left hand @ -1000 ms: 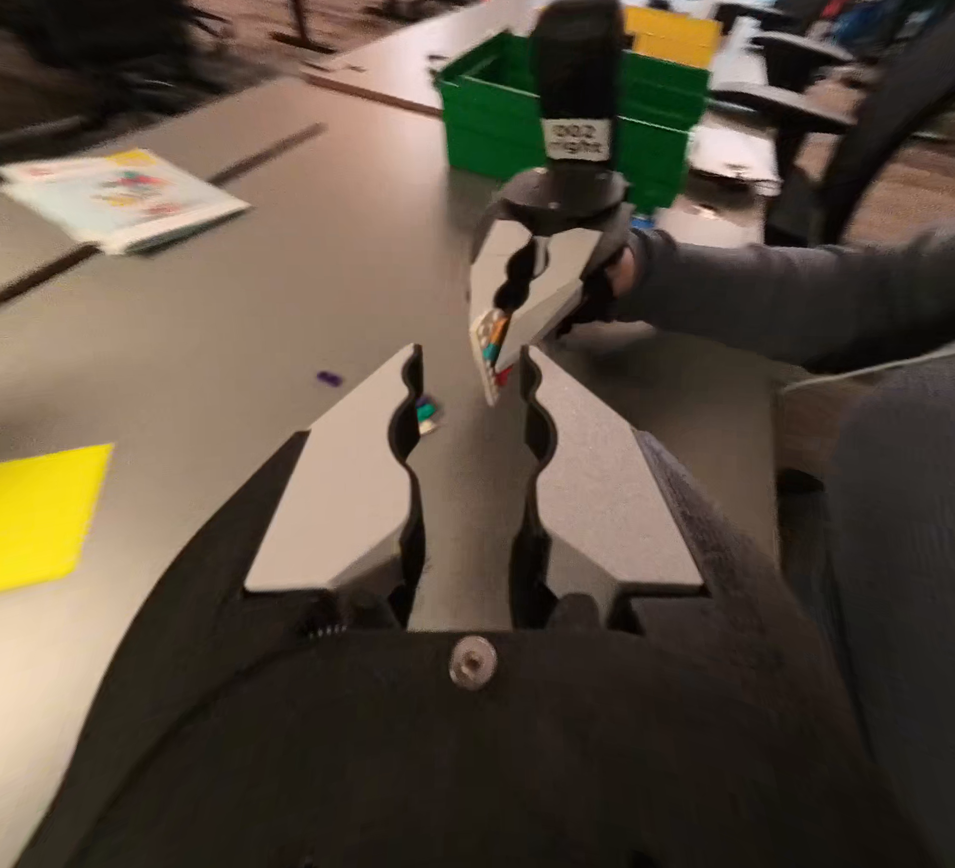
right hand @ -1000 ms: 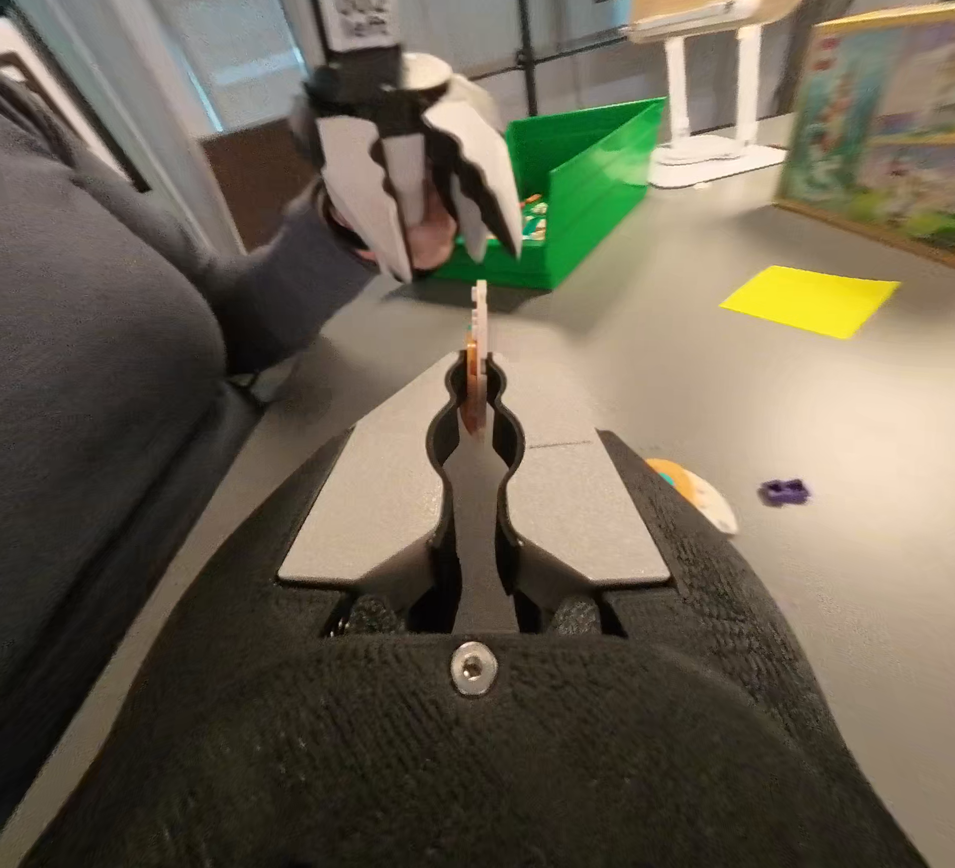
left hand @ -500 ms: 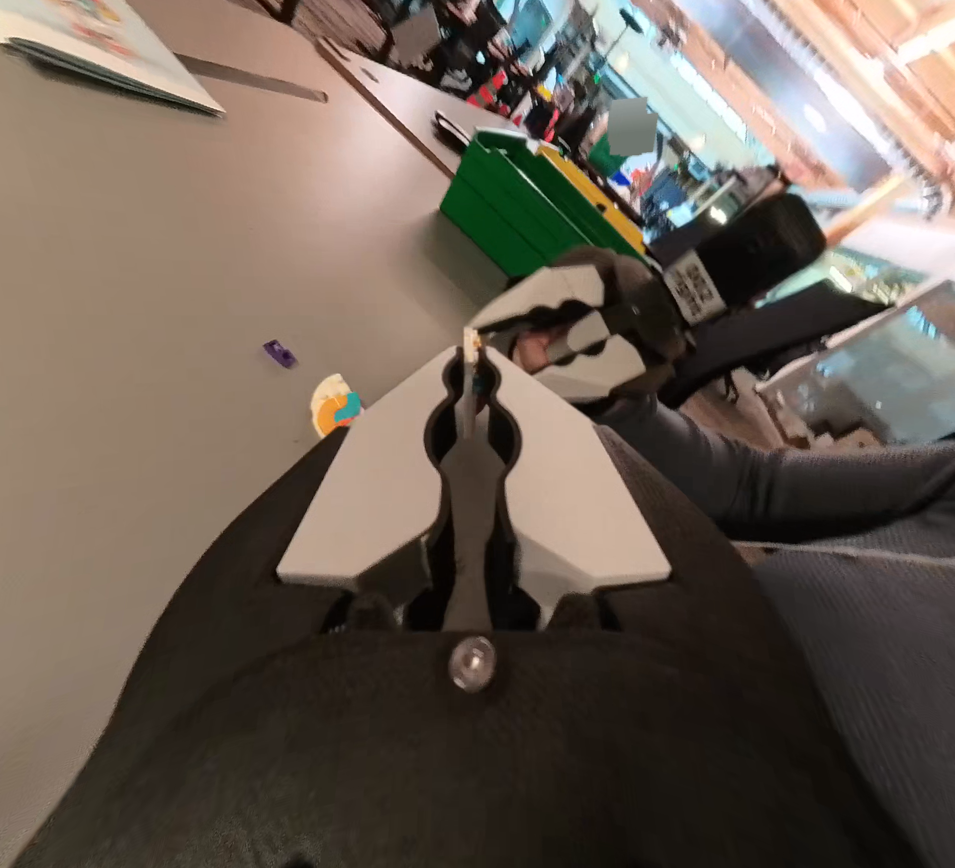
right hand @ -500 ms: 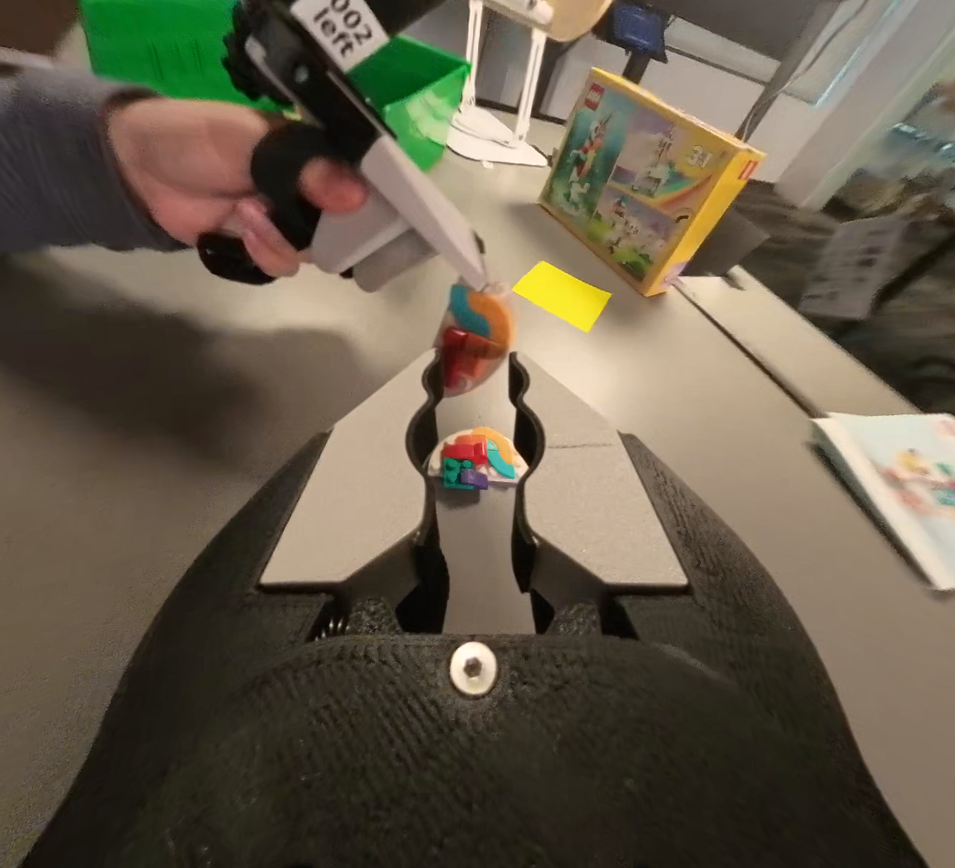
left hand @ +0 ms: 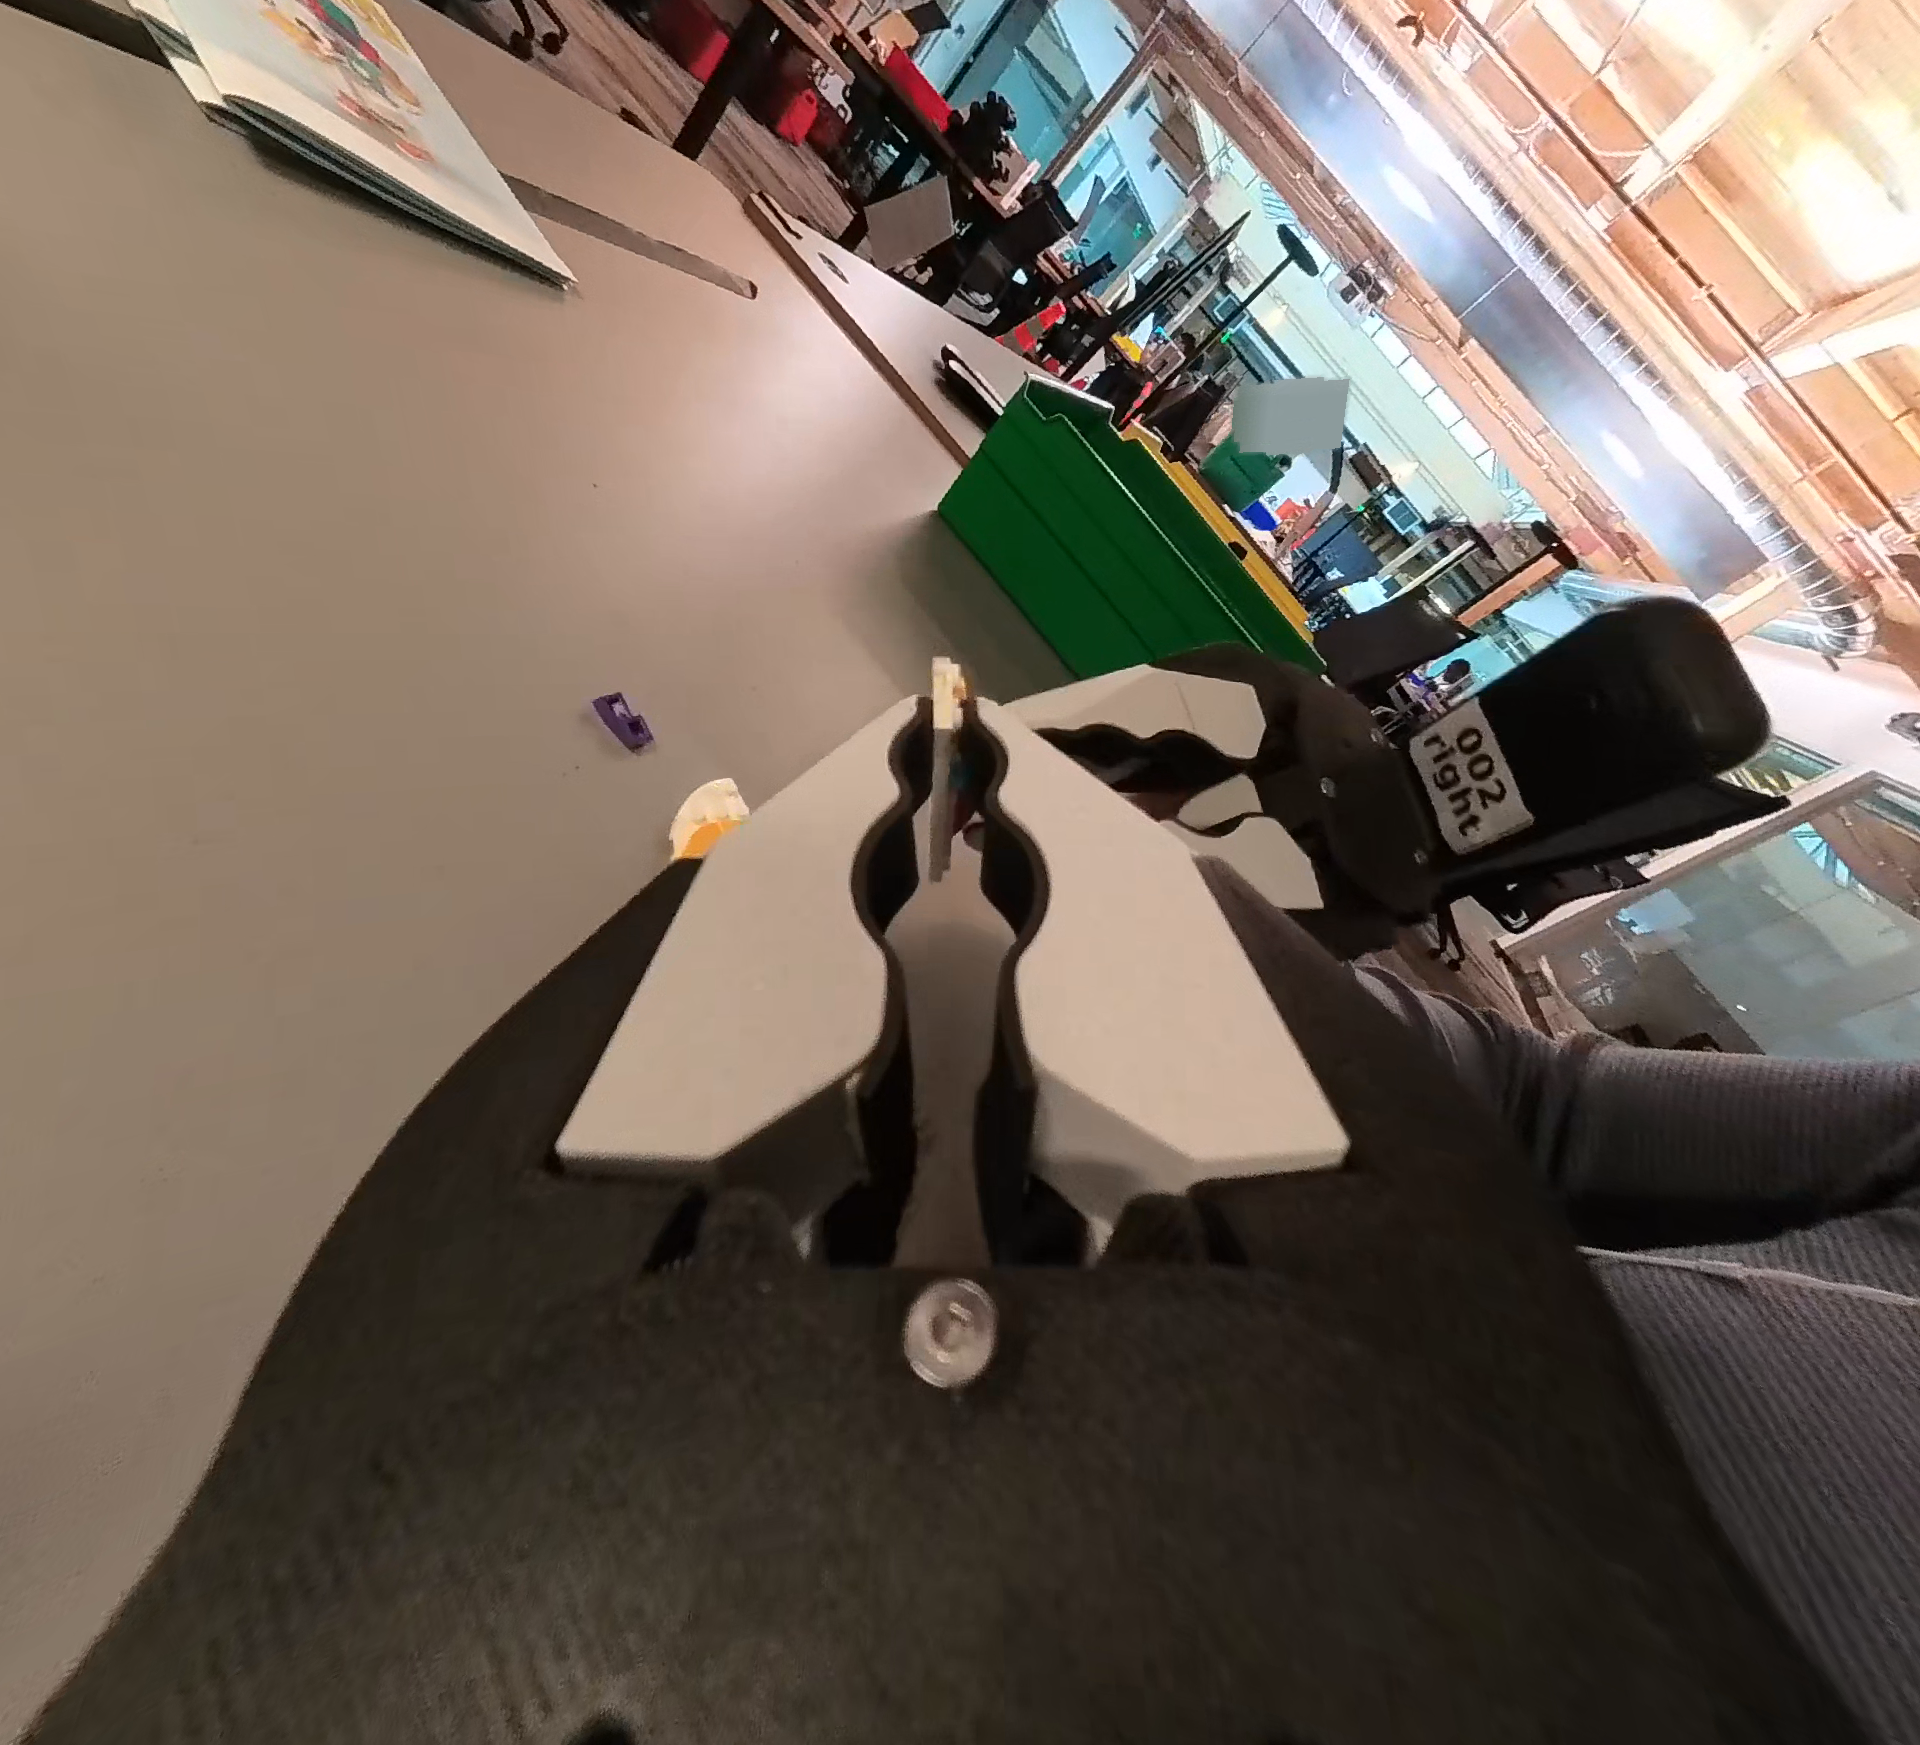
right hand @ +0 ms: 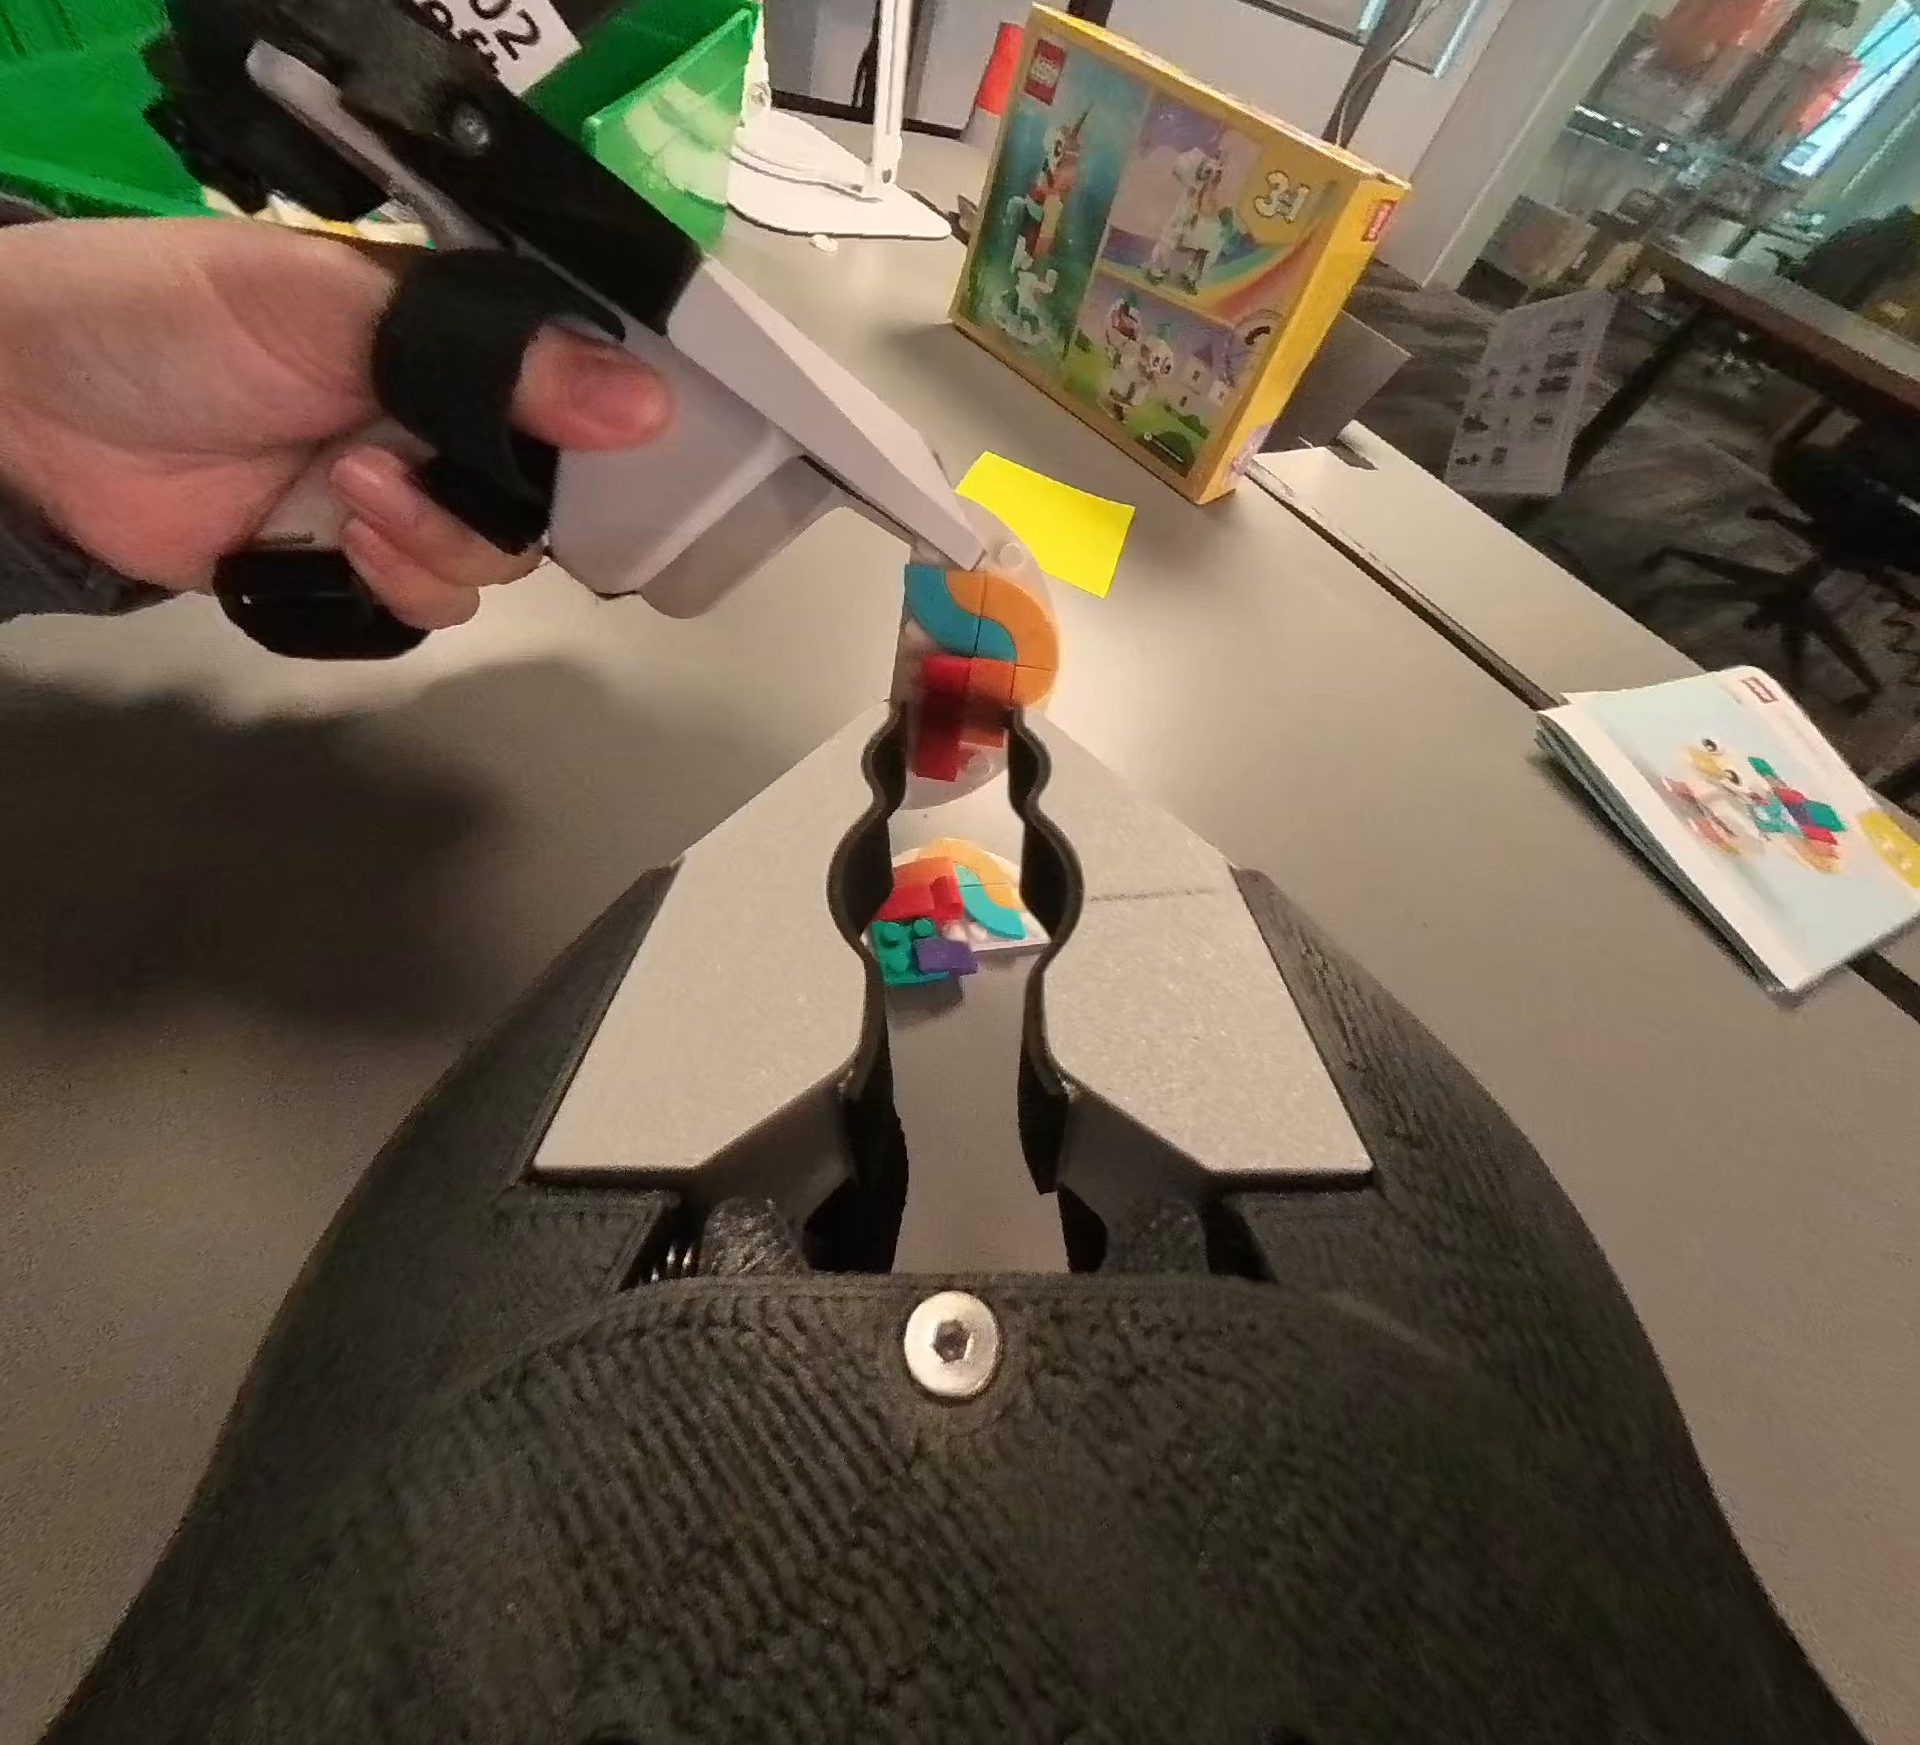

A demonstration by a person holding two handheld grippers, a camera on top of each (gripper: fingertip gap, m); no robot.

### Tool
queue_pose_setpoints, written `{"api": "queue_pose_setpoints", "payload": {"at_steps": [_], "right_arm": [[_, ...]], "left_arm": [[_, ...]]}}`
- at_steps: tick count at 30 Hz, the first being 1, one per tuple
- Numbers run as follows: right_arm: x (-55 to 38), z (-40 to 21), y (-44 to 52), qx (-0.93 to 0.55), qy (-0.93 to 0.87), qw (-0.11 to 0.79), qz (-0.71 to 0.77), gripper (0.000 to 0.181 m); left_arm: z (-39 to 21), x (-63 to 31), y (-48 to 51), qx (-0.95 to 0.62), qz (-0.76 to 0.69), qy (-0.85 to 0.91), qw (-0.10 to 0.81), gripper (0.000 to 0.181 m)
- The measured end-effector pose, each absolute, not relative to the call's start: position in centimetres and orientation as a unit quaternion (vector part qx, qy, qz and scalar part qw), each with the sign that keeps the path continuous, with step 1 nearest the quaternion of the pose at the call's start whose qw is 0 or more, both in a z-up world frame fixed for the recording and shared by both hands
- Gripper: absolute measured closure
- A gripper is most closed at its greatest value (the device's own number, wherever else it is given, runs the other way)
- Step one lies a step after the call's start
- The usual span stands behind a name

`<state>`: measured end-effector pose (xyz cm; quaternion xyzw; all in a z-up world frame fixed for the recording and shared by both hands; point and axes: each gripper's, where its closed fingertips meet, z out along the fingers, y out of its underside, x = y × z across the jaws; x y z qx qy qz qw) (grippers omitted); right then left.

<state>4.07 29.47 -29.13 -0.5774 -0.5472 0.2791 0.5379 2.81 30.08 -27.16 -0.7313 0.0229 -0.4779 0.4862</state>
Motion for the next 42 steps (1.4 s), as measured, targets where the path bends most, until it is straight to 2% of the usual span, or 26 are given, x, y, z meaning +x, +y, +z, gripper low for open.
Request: {"api": "queue_pose_setpoints", "payload": {"at_steps": [10, 18, 24, 29, 34, 37, 42], "right_arm": [[4.4, -29.4, 30.3, -0.582, -0.557, 0.56, 0.192, 0.168], [4.4, -30.1, 30.4, -0.597, -0.558, 0.536, 0.215, 0.175], [4.4, -30.1, 30.4, -0.596, -0.552, 0.539, 0.224, 0.172], [4.4, -29.1, 30.4, -0.575, -0.551, 0.561, 0.224, 0.16], [4.3, -29.6, 30.4, -0.541, -0.593, 0.574, 0.161, 0.15], [4.2, -30.1, 30.1, -0.536, -0.607, 0.563, 0.163, 0.158], [4.3, -29.6, 29.7, -0.534, -0.604, 0.56, 0.191, 0.157]], "left_arm": [[-27.5, 2.8, 30.8, -0.715, -0.495, -0.017, 0.494, 0.179], [-27.6, 2.3, 31.2, -0.705, -0.499, -0.043, 0.503, 0.179], [-27.7, 2.2, 31.2, -0.702, -0.506, -0.05, 0.498, 0.179], [-28.3, 2.9, 30.9, -0.726, -0.473, -0.006, 0.499, 0.179], [-28.9, 4.1, 30.6, -0.75, -0.437, 0.045, 0.495, 0.179], [-29.4, 4.6, 30.4, -0.761, -0.42, 0.075, 0.488, 0.178], [-29.0, 4.8, 29.9, -0.758, -0.415, 0.114, 0.49, 0.178]]}}
